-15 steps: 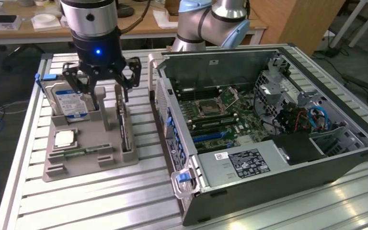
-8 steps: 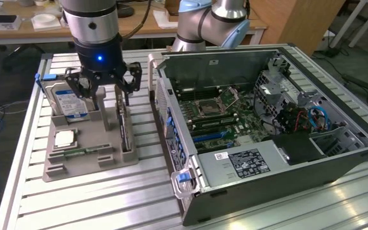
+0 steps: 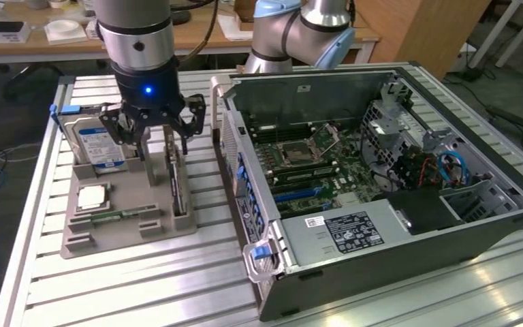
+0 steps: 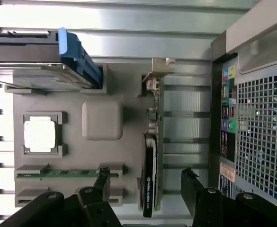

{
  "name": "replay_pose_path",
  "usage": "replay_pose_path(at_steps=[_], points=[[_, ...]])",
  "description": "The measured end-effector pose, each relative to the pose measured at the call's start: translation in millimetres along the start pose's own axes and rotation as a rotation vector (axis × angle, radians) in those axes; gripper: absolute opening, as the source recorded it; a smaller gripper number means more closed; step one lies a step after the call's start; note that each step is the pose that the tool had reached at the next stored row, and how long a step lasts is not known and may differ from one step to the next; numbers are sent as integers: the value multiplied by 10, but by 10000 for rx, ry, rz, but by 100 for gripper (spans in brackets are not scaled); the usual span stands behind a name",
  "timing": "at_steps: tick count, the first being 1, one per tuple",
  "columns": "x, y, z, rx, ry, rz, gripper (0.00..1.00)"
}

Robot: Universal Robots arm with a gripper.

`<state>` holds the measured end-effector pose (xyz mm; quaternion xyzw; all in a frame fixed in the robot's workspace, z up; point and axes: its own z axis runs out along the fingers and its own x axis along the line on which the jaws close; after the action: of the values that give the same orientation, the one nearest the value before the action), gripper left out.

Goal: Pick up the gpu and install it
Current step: 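Pick up the gpu and move the gpu toward the slot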

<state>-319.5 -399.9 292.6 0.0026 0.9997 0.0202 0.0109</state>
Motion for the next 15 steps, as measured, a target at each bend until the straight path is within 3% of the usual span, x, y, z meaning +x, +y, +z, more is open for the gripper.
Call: replay_pose_path(at_steps=[15], points=[[-47,-22,265,0,0,0,71]])
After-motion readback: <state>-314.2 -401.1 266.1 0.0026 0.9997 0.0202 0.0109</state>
